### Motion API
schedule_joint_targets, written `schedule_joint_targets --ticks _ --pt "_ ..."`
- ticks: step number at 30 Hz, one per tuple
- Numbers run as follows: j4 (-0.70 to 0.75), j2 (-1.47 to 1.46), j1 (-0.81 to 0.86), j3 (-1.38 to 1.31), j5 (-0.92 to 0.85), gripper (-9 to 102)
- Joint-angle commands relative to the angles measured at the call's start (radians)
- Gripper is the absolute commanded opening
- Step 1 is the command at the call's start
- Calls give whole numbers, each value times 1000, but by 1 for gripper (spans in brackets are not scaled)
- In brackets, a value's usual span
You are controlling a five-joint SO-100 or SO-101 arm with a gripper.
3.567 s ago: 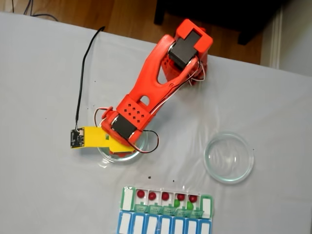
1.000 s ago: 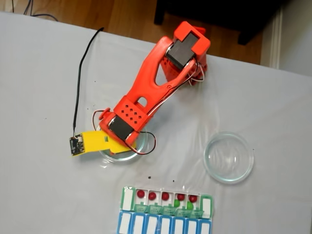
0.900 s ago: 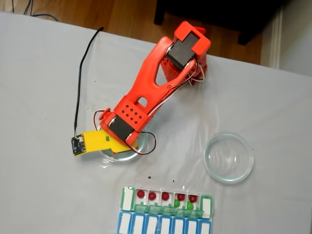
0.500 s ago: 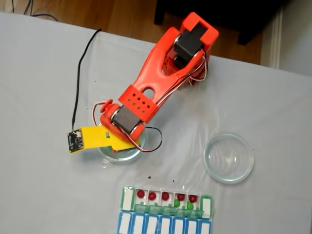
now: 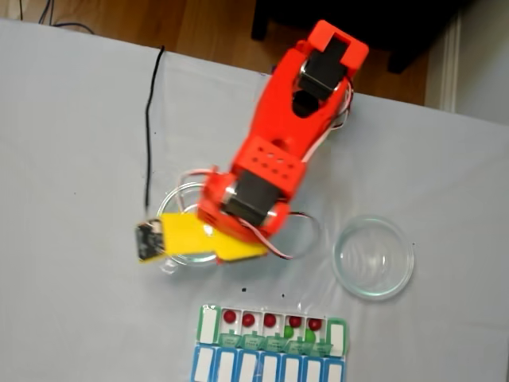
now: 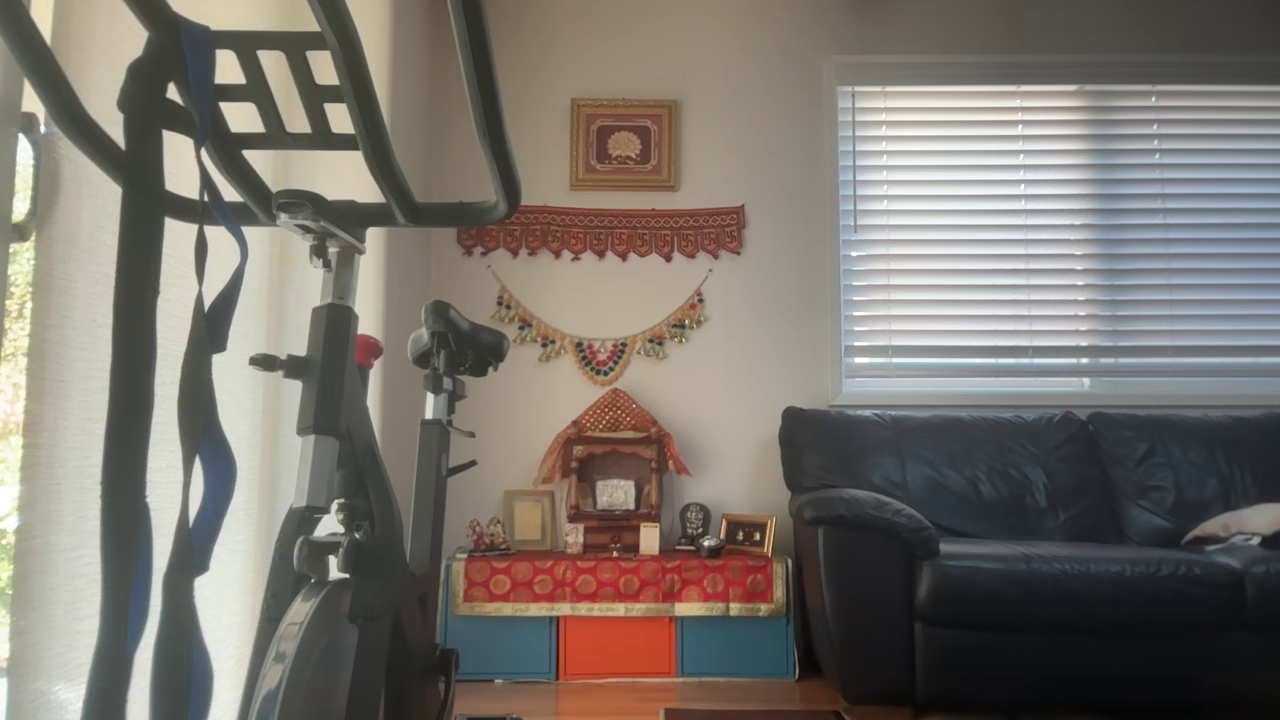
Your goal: Sort medicines into box.
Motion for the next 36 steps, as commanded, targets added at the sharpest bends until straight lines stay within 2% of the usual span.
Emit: schedule_joint_targets --ticks 1,7,14,21,29,36 --pt "26 -29 -101 -166 91 1" --pt "0 -175 -170 -259 183 1" --pt "48 -382 -184 -523 253 1" --pt "242 -620 -184 -905 264 1" --pt "241 -607 -209 -844 262 1" --pt "193 -488 -221 -626 232 1"
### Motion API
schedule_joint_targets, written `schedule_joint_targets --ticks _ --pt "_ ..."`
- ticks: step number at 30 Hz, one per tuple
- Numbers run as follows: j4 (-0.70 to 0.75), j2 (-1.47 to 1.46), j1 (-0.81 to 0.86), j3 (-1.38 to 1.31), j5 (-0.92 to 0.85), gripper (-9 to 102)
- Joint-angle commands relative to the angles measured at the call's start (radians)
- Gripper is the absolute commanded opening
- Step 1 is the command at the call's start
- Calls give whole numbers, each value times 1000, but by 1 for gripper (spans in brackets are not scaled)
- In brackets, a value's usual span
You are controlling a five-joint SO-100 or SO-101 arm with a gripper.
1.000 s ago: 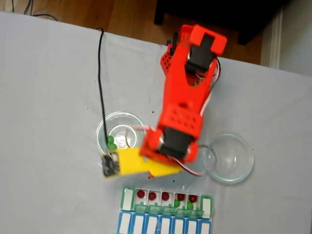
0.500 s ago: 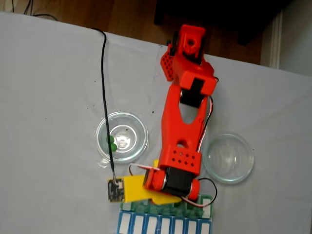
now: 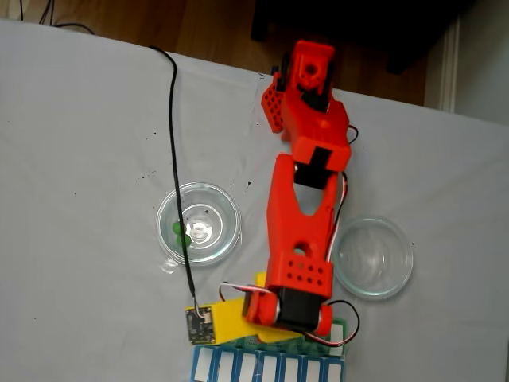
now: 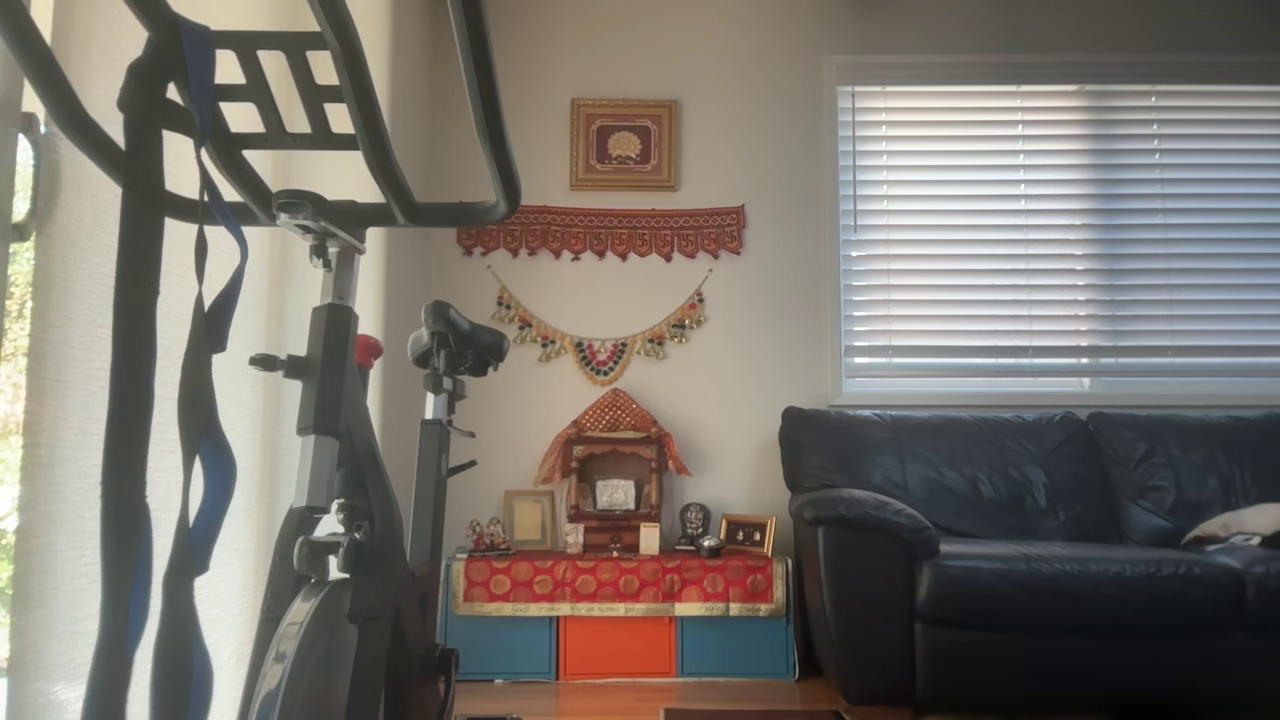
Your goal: Sort medicines into box.
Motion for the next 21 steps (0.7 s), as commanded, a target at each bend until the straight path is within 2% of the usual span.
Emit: schedule_joint_targets --ticks 1,14,21 --pt "-23 186 -17 51 -8 1" --pt "-78 170 -40 71 35 1" --pt "-169 209 -32 115 87 1"
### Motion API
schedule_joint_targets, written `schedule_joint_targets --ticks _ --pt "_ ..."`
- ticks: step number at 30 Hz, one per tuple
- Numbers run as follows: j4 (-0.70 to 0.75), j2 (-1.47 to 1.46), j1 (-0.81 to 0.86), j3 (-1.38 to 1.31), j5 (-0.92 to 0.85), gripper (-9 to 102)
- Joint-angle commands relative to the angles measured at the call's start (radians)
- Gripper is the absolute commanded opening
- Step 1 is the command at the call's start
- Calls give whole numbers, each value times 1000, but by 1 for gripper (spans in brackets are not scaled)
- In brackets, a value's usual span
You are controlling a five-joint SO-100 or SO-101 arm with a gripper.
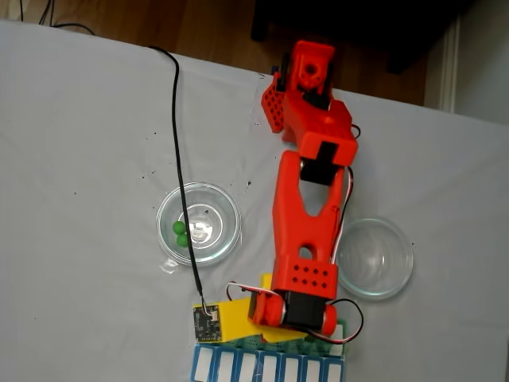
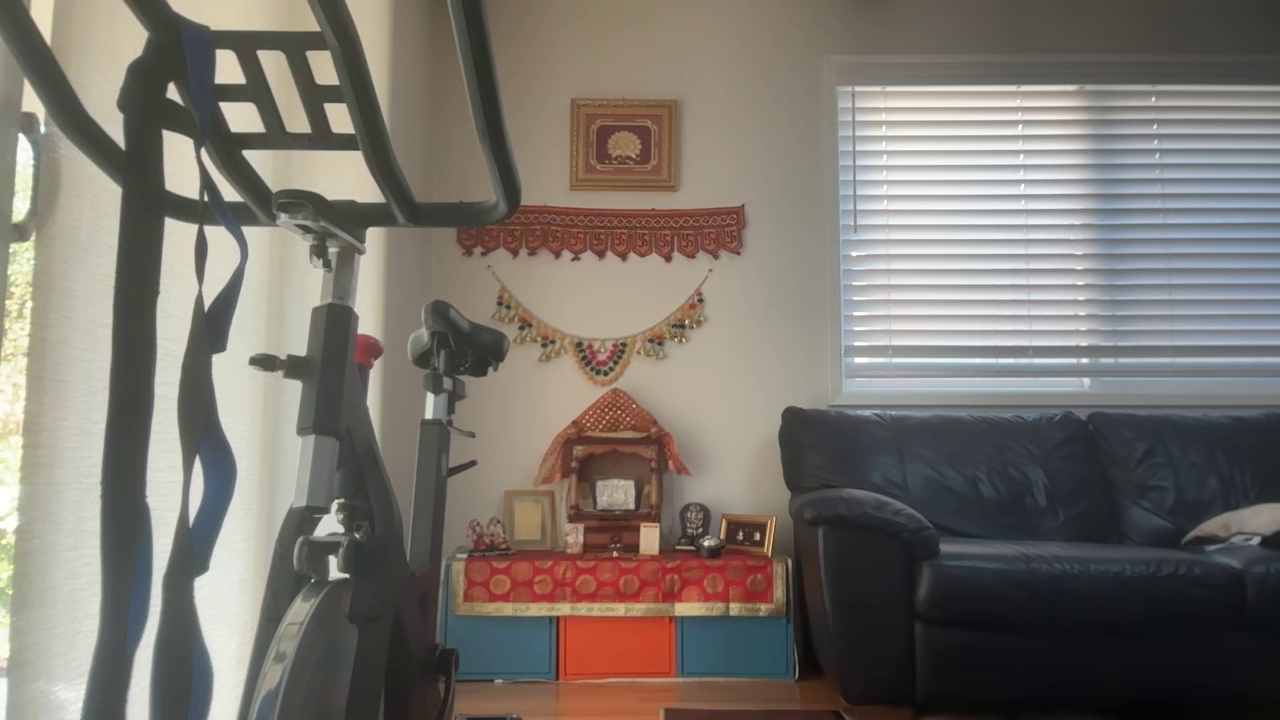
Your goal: Sort medicines into box.
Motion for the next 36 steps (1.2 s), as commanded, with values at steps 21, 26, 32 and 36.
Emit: schedule_joint_targets --ticks 21,26,32,36 --pt "-183 212 -51 115 103 1" --pt "-164 196 -40 66 106 1" --pt "-156 133 -46 -11 124 1" --pt "-132 98 -41 -81 133 1"
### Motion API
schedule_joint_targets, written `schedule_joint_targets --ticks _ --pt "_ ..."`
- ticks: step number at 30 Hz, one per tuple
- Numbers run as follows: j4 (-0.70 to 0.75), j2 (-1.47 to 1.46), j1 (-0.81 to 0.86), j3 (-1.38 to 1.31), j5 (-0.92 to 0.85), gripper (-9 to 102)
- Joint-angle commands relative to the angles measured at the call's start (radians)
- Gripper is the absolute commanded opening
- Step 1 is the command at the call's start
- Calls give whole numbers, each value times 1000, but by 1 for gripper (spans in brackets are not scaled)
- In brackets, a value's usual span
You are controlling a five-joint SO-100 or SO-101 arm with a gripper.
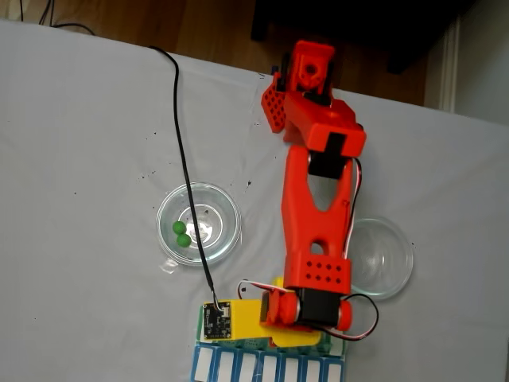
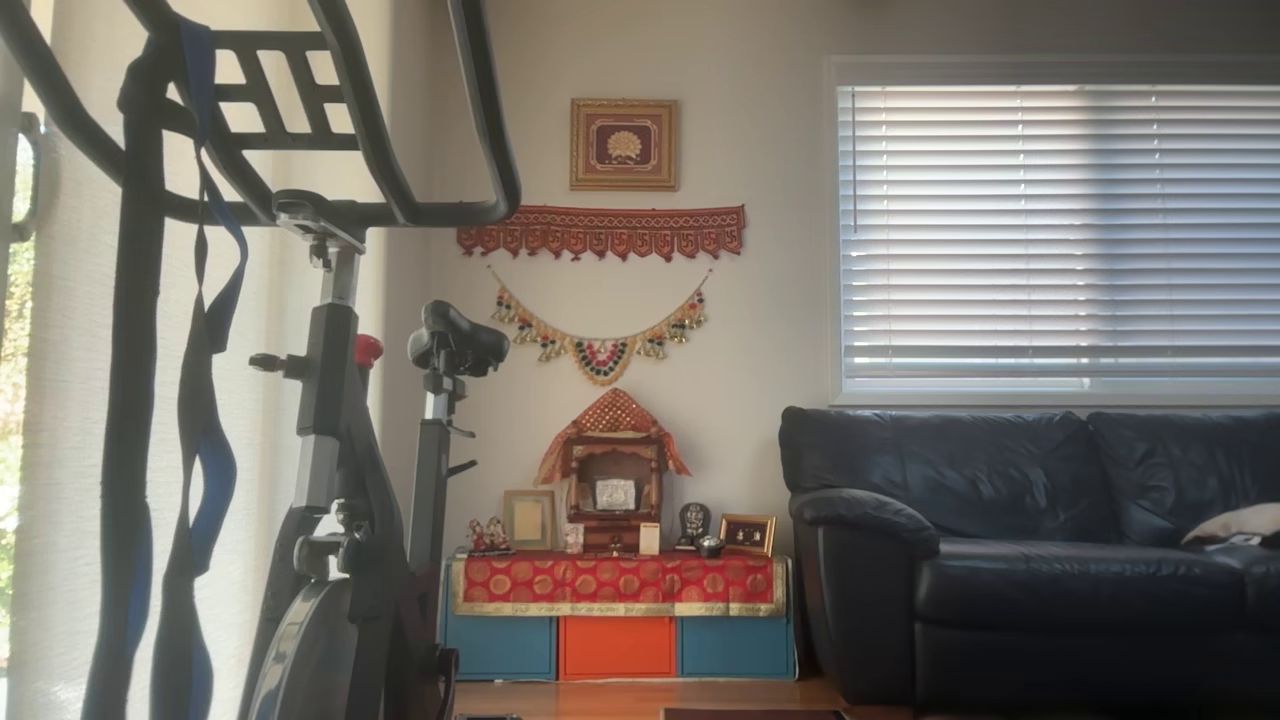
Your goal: Sort medicines into box.
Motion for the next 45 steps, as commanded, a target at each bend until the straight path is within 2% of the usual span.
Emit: schedule_joint_targets --ticks 1,17,23,30,45 --pt "11 31 3 -130 8 1" --pt "-61 12 -8 -78 6 1" --pt "-173 74 6 40 8 1" --pt "-232 104 -3 107 11 1" --pt "-238 112 2 109 26 3"
